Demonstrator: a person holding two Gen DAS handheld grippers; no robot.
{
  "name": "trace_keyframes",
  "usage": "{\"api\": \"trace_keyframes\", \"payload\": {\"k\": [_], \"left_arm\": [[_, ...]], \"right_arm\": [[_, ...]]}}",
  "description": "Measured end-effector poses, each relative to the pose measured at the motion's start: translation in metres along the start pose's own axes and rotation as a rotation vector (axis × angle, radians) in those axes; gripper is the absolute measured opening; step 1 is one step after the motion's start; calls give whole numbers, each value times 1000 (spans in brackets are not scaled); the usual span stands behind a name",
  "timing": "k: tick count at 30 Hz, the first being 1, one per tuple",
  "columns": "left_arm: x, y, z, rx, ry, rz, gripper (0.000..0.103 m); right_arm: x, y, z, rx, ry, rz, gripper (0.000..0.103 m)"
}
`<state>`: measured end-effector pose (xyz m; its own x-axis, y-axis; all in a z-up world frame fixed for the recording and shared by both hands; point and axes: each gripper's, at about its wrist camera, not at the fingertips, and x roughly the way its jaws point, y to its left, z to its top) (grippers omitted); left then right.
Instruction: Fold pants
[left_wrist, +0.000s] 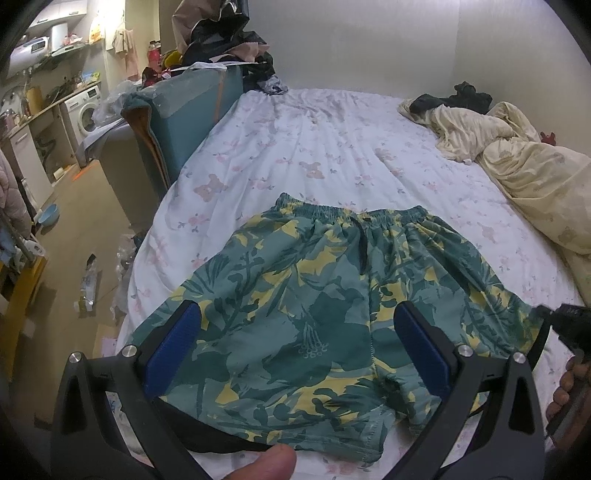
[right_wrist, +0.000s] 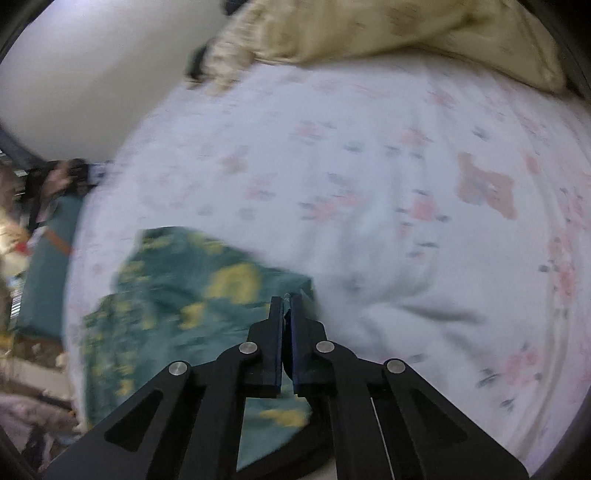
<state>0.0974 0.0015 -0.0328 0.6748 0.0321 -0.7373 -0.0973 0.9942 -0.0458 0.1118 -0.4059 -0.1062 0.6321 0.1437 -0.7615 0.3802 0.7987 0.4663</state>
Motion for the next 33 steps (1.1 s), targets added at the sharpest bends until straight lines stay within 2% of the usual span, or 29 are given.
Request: {"api": "trace_keyframes", "payload": {"k": [3,6,9,11,15,18,23,27,33], "left_arm": [[-1,4,1,-13,3,3,103],[0,7,3,-34,19,4,103],[1,8,5,-41,39,-7,103],[4,6,5,-33,54,-14,102],[11,4,6,-10,94,-6,103],[22,3,9,0,151,-19,102],[55,-12,22,38,282,-57,102],[89,-37,44,63,322,-97,101],[153,-106,79,94,373,-228,93]], "right_arm": [[-15,40,-7,-116,-6,121,2],[-30,86,-29,-268,8,255,2],[-35,125,-66,-389,90,383,2],[-25,140,-94,-426,168,414,2],[5,154,-152,-479,327,387,2],[22,145,-162,-431,392,365,2],[27,127,-152,-359,397,366,2],[16,114,-145,-335,388,374,2],[14,113,-136,-309,385,366,2]]}}
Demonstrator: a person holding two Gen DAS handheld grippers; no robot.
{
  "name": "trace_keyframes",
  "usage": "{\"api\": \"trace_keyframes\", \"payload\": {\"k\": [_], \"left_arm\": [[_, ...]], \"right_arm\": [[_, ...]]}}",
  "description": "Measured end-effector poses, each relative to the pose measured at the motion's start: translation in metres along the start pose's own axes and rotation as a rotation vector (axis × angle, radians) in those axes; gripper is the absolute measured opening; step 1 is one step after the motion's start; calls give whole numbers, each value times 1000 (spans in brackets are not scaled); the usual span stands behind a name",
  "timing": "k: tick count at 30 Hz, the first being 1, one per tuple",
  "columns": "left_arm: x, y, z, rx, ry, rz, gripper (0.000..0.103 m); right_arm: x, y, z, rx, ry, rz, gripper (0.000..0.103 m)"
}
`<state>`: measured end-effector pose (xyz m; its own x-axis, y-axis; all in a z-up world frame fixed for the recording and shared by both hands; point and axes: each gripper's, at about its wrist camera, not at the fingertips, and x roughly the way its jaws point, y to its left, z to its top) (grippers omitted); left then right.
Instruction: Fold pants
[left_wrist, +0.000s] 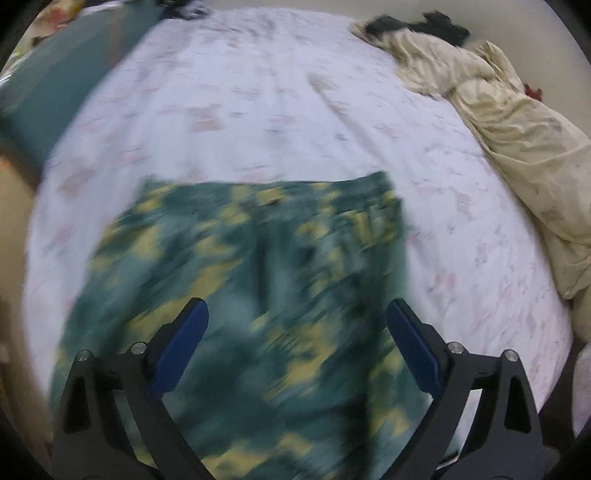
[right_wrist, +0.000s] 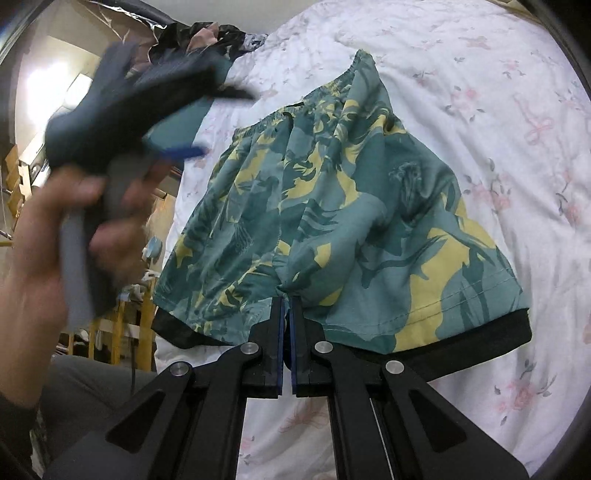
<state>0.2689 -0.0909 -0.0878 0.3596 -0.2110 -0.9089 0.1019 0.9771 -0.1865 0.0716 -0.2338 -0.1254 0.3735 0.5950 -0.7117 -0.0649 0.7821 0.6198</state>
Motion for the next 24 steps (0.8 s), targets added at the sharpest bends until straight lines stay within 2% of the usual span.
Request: {"api": "trace_keyframes", "payload": {"k": [3,6,8,9,10,11,13,19,24], "left_arm": [[36,-40,24,79,54,-18,89],[64,-79,31,143,110,-51,88],[75,-98,30,211,124,-37,88],[80,-105,28,241,133,-18,84],[84,-111,27,265,143,3,65],[91,-114,24,288,171,15,33],[99,-113,23,304,217,21,0],[68,-108,24,381,130,38,0],[29,-88,39,363,83,24,0]], "right_arm": [[-3,3,1,-25,-24,-17,2],[1,-2,0,-12,1,-28,2],[2,0,-1,-26,3,-31,2],[2,3,-1,-41,6,-36,2],[3,4,-2,-53,9,-41,2],[5,5,-3,-62,13,-43,2],[6,7,-4,-71,21,-47,2],[4,20,-3,-105,-3,-23,2],[-6,28,-2,-107,-42,27,2]]}}
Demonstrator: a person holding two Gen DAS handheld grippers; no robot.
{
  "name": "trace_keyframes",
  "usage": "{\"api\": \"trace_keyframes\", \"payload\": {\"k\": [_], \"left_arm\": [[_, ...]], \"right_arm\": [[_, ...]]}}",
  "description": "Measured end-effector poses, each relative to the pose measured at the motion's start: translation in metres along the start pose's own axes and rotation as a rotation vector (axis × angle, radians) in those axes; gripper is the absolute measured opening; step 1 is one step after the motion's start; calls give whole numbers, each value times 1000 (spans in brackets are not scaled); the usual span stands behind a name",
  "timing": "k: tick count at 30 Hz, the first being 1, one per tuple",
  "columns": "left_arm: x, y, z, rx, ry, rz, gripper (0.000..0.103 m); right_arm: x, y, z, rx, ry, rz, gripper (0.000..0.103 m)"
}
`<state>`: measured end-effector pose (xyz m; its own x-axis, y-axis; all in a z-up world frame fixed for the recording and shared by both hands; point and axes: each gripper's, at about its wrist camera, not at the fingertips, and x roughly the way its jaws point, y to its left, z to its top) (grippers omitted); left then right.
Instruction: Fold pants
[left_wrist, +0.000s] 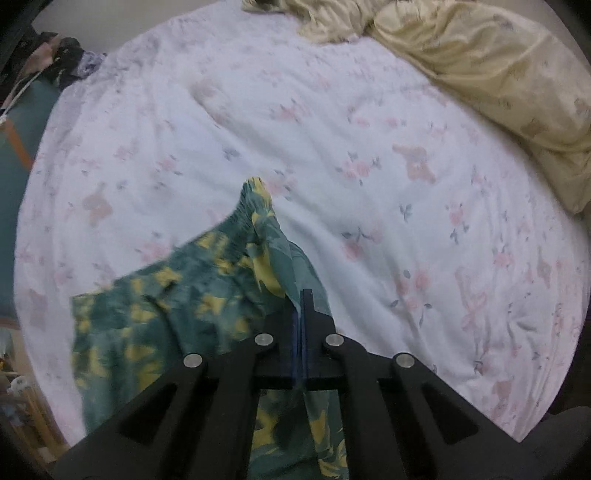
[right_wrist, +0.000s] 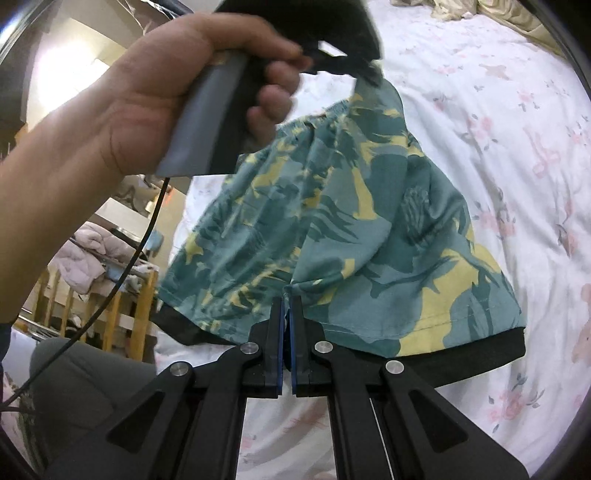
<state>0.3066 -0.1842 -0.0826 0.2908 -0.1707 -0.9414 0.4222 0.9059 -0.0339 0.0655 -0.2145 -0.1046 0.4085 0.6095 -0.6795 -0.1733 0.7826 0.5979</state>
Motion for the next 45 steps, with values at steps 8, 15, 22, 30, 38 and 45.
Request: {"api": "trace_keyframes", "payload": {"k": [8,15,22,30,38,45], "left_arm": [[-61,43,0,-20,-94,5,0],[-82,101,-16,-77,-124,-26,0],[-83,167,-45,-98,-121,44,0],[-33,227,-78,-108,-19,184,0],[3,237,-81,-91,8,219,2],[-25,275,-112,-256,58,159,68]], "right_arm": [[-3,50,14,-102,-29,97,2],[21,91,19,-150,11,129,2],[63,139,25,-235,84,135,2],[125,166,22,-278,179,118,2],[148,170,28,-242,214,107,2],[163,170,28,-208,257,145,2]]}}
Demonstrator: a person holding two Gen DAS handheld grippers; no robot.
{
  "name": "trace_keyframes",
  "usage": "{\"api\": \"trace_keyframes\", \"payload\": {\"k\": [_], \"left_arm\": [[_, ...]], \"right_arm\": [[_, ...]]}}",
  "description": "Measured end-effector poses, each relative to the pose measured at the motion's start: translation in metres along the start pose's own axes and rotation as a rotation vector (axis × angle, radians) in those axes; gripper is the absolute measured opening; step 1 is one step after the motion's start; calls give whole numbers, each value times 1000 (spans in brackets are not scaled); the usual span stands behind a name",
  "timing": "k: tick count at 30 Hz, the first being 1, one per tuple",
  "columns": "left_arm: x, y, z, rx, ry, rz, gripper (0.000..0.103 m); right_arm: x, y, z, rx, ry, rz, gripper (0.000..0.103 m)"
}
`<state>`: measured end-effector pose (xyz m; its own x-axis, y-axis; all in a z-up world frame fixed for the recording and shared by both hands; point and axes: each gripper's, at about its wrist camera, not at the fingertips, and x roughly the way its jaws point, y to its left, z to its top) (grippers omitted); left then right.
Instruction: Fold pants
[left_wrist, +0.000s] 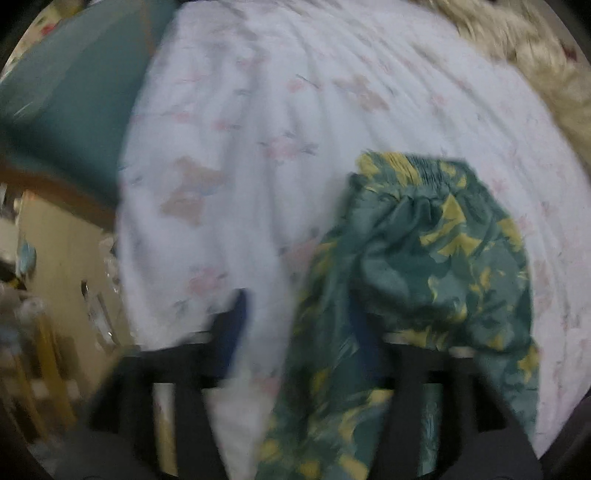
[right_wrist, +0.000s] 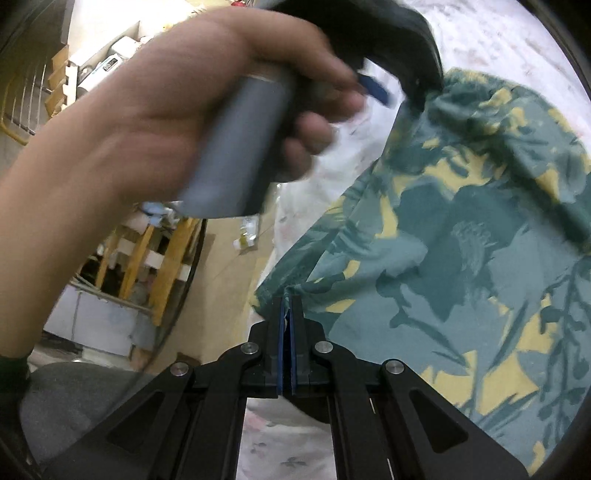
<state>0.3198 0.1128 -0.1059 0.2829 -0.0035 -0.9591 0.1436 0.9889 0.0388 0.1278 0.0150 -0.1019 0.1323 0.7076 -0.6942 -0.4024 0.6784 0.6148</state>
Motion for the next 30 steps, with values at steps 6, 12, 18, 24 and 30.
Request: {"api": "trace_keyframes", "payload": {"k": [6,12,18,24,30], "left_arm": [[-47,55,-55,-112,-4,-69,80],[-23,56,-110,-107,127,-128,80],[-8,23,-140,37,211,-121,80],[7,-5,-167,155,284,-71,60],[5,-26,-178,227,316,-82,16]], "right_arm": [[34,22,-1,-44,35,45,8],[40,14,-6,5,96,127,57],[-54,-20,-47,37,-23,100,83],[-161,-133,-88,357,-245,-114,83],[-145,-186,-112,542,-141,-63,83]]}}
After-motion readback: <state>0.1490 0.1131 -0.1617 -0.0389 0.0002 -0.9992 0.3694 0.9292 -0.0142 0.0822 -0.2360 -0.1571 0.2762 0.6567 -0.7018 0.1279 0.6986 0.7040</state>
